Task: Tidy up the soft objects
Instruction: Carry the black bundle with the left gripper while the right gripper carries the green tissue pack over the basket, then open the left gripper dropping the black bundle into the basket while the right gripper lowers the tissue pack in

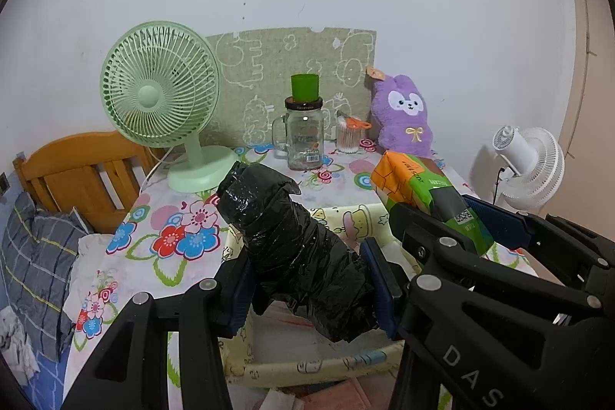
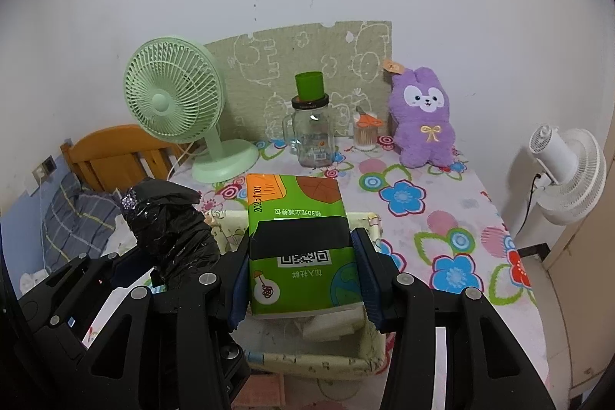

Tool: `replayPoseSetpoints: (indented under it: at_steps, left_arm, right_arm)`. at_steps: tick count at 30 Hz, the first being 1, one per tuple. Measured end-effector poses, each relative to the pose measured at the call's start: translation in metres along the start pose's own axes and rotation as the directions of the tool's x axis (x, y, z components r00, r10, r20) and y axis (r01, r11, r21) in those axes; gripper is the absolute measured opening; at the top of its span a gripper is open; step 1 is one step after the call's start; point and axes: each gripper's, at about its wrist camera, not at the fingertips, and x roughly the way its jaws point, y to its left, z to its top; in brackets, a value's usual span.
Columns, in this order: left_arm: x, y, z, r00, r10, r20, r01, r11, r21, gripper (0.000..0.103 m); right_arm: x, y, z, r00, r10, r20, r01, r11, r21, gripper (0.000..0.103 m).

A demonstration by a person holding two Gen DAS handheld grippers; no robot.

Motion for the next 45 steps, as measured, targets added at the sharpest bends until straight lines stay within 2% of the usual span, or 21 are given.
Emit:
replayPoseSetpoints:
  at_steps: [5, 9, 11, 13, 18, 28, 30, 32, 34, 45]
  left_arm:
    - [0.016, 0.004, -0.002, 1.0, 0.002, -0.029, -0.002, 1.0, -0.006, 0.054]
    - [0.03, 0.006, -0.007, 0.997, 0.004, -0.073, -0.004, 1.0, -0.003, 0.06]
    - [0.037, 0.006, -0.009, 0.995, 0.007, -0.096, -0.005, 1.0, 0.013, 0.065]
    - [0.04, 0.006, -0.012, 0.994, 0.002, -0.113, 0.001, 1.0, 0.022, 0.075]
    - [0.042, 0.01, -0.014, 0.994, 0.007, -0.112, -0.005, 1.0, 0.013, 0.087]
    - [0.046, 0.016, -0.016, 0.991, 0.018, -0.129, -0.017, 1.0, 0.007, 0.088]
    - [0.045, 0.016, -0.017, 0.991, 0.01, -0.13, -0.009, 1.0, 0.007, 0.089]
    - [0.043, 0.017, -0.017, 0.992, 0.012, -0.127, -0.011, 1.0, 0.005, 0.089]
    - [0.042, 0.018, -0.017, 0.992, 0.009, -0.126, -0.009, 1.0, 0.002, 0.09]
    - [0.021, 0.011, -0.014, 0.996, -0.002, -0.092, 0.003, 1.0, 0.009, 0.092]
  right_arm:
    - [0.019, 0.0, -0.001, 1.0, 0.01, -0.028, -0.01, 1.0, 0.003, 0.052]
    - [0.033, 0.0, -0.004, 0.998, 0.012, -0.056, -0.012, 1.0, 0.002, 0.052]
    - [0.041, -0.001, -0.007, 0.997, 0.016, -0.073, -0.016, 1.0, 0.007, 0.051]
    - [0.046, -0.002, -0.009, 0.996, 0.023, -0.084, -0.023, 1.0, 0.011, 0.051]
    - [0.057, 0.0, -0.012, 0.994, 0.037, -0.102, -0.036, 0.999, 0.006, 0.051]
    - [0.067, 0.007, -0.015, 0.991, 0.065, -0.12, -0.066, 0.998, -0.008, 0.053]
    - [0.068, 0.007, -0.016, 0.988, 0.08, -0.13, -0.082, 0.997, -0.007, 0.059]
    - [0.068, 0.008, -0.016, 0.986, 0.1, -0.133, -0.101, 0.995, 0.001, 0.069]
    - [0.066, 0.009, -0.017, 0.986, 0.105, -0.129, -0.106, 0.994, 0.0, 0.074]
    - [0.043, 0.008, -0.015, 0.99, 0.1, -0.098, -0.101, 0.995, -0.004, 0.081]
